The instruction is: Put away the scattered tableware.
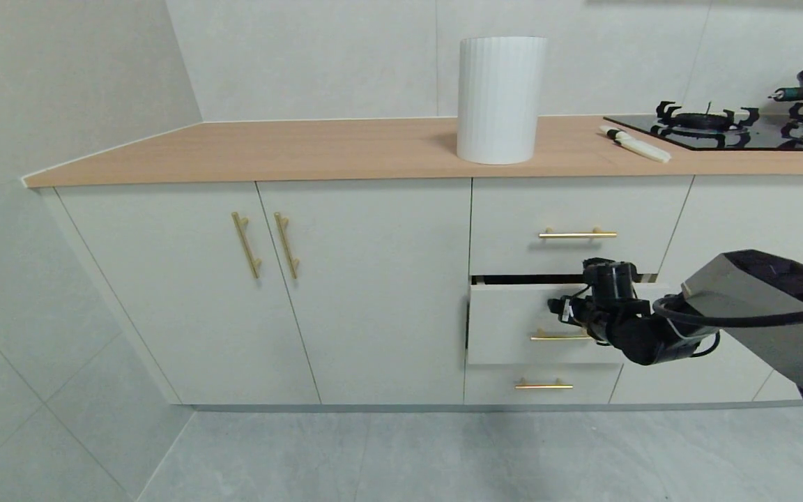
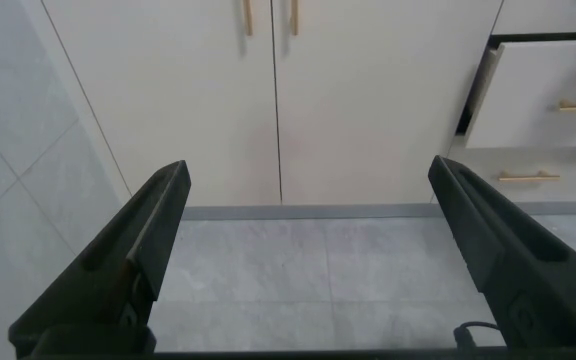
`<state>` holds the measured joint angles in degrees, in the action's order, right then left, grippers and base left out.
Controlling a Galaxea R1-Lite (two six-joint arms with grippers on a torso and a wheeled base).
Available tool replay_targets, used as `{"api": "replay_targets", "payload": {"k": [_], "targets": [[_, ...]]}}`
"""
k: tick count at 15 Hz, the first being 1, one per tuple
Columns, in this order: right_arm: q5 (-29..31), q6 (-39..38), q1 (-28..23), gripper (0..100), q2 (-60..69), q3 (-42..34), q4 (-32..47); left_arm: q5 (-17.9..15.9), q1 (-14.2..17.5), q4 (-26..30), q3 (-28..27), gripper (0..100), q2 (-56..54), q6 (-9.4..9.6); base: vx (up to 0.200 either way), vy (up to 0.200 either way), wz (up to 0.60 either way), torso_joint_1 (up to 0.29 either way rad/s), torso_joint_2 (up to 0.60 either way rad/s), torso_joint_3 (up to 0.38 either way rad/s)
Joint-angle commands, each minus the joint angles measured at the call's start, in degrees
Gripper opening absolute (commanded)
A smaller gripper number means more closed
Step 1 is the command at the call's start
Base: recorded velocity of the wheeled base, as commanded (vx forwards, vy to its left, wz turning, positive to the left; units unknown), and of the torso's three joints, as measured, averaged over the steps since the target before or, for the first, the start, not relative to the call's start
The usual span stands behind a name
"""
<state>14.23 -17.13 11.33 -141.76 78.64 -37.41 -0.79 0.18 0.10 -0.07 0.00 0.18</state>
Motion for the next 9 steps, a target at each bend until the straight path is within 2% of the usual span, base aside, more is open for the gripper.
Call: {"api": "replay_targets", "payload": {"k": [1, 9], "targets": [[0.1, -0.3, -0.2, 100, -1.8, 1.6, 0.0, 0.1, 0.0, 0.0, 0.0, 100, 0.1, -0.01, 0.000, 0.000, 0.00, 0.000, 0.00, 0.000], [1.2, -4.8, -1.7, 100, -7.5, 11.4, 0.1, 0.1, 0.1, 0.0, 0.0, 100, 0.1, -0.01, 0.000, 0.000, 0.00, 0.000, 0.00, 0.000]]}}
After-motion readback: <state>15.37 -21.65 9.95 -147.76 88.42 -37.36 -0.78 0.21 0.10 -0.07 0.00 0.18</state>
